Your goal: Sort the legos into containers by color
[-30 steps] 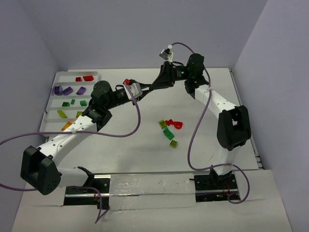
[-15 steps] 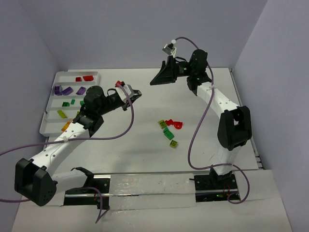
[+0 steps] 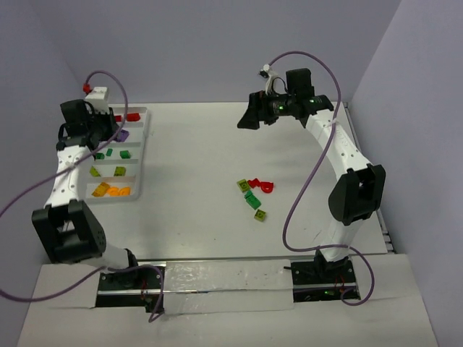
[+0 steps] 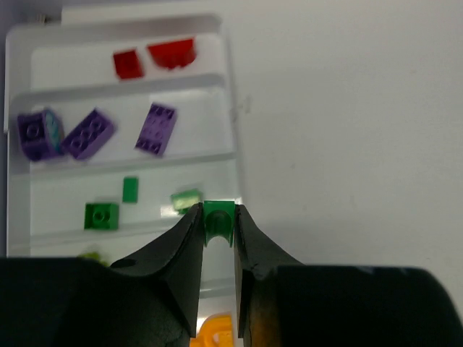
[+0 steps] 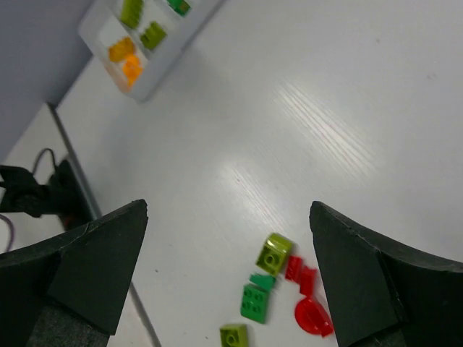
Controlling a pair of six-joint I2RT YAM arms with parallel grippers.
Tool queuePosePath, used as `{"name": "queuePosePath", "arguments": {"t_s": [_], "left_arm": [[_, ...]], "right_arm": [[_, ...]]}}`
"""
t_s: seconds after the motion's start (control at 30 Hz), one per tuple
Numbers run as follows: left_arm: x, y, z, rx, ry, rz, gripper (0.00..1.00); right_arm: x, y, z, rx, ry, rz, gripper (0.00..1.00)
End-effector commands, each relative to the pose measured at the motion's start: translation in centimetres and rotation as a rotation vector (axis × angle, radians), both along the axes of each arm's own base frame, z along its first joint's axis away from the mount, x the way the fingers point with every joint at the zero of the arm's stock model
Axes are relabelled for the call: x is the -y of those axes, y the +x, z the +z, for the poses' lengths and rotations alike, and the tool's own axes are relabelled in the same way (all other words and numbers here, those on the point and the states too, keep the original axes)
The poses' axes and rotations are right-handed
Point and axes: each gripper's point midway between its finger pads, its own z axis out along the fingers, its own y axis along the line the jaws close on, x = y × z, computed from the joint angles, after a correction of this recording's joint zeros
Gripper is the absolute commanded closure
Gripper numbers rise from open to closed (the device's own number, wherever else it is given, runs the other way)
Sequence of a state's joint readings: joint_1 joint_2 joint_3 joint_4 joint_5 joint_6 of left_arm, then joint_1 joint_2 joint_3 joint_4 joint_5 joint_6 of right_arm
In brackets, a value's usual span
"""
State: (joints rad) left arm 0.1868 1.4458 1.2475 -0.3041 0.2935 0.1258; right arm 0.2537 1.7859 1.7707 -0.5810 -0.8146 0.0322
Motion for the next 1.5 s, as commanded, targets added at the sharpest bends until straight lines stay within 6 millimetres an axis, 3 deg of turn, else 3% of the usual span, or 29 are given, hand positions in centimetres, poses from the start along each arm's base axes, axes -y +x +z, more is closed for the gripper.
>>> {"name": "queuePosePath", "arguments": {"t_s": [0.0, 0.2, 0.4, 0.6, 0.8, 0.9, 1.07, 1.2, 1.33, 1.43, 1.47], "left_arm": [[-5.0, -0.1, -4.4, -0.215, -0.083, 0.161, 1.00], [-8.4, 3.1, -6.2, -0.231, -0.083, 0.204, 1.00], [-9.8, 5.8, -8.3, -0.241, -0.054, 0.206, 1.00], [-10.7, 7.2, -11.2, -0.288, -0.051, 0.217, 0.97], [-10.5, 6.8, -13.3, -0.331, -0.058, 0.209, 0.97], [-10.3, 6.4, -14.4, -0.350, -0.059, 0.202, 0.92], [-10.1, 6.0, -15.7, -0.382, -0.060, 0.190, 0.69], [-10.0, 6.0, -15.3, -0.380, -0.043, 0.177, 0.58], [-10.0, 6.0, -14.2, -0.368, -0.027, 0.159, 0.55], [-8.4, 6.5, -11.1, -0.300, -0.050, 0.082, 0.55], [-6.9, 6.8, -9.1, -0.247, -0.056, 0.024, 0.54]], "right_arm": [[2.6, -1.6, -2.1, 0.070, -0.192, 0.012, 0.00], [4.0, -2.6, -4.1, 0.076, -0.268, 0.004, 0.00], [5.2, -3.6, -6.0, 0.061, -0.319, -0.011, 0.00], [6.3, -3.6, -7.0, 0.048, -0.355, -0.029, 0.00], [7.3, -3.3, -7.5, 0.042, -0.377, -0.050, 0.00], [7.6, -3.1, -7.7, 0.042, -0.390, -0.057, 0.00], [7.9, -2.8, -8.2, 0.033, -0.407, -0.061, 0.00], [8.2, -2.7, -8.8, 0.027, -0.427, -0.065, 0.00], [8.7, -2.7, -9.5, 0.012, -0.436, -0.070, 0.00], [9.3, -2.7, -9.7, 0.001, -0.437, -0.087, 0.00], [9.7, -2.6, -9.7, -0.005, -0.432, -0.101, 0.00]]}}
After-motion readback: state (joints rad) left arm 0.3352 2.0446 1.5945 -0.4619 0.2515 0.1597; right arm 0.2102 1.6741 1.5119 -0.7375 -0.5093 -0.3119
